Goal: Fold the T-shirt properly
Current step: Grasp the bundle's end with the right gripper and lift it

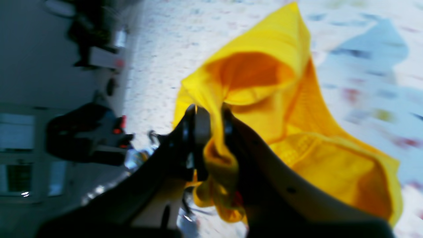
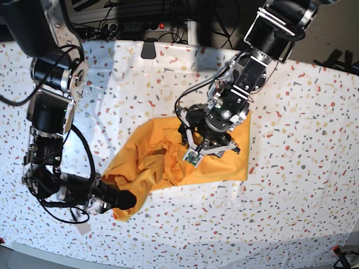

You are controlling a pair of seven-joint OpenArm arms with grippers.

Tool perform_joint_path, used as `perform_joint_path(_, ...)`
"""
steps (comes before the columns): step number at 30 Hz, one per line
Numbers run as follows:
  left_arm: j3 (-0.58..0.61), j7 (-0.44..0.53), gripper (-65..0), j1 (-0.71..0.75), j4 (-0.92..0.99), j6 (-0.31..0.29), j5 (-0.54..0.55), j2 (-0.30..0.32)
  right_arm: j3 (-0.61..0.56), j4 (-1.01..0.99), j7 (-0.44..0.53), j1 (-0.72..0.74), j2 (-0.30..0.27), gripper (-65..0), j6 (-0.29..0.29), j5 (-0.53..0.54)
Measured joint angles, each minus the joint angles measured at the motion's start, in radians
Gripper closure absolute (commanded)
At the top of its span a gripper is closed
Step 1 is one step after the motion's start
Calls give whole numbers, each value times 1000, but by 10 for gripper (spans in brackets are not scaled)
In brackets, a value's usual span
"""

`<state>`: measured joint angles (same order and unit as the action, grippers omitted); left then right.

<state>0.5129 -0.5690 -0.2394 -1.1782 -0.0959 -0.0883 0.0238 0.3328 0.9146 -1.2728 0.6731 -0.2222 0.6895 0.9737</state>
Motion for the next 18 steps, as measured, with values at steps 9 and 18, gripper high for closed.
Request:
perform_joint_path(9, 0, -45, -305, -13, -21, 0, -8, -10, 0, 0, -4, 0, 154, 0, 0, -5)
perform_joint_path(18, 0, -301, -305, 0, -155, 5, -153, -2, 0, 0, -4, 0, 194, 0, 0, -5)
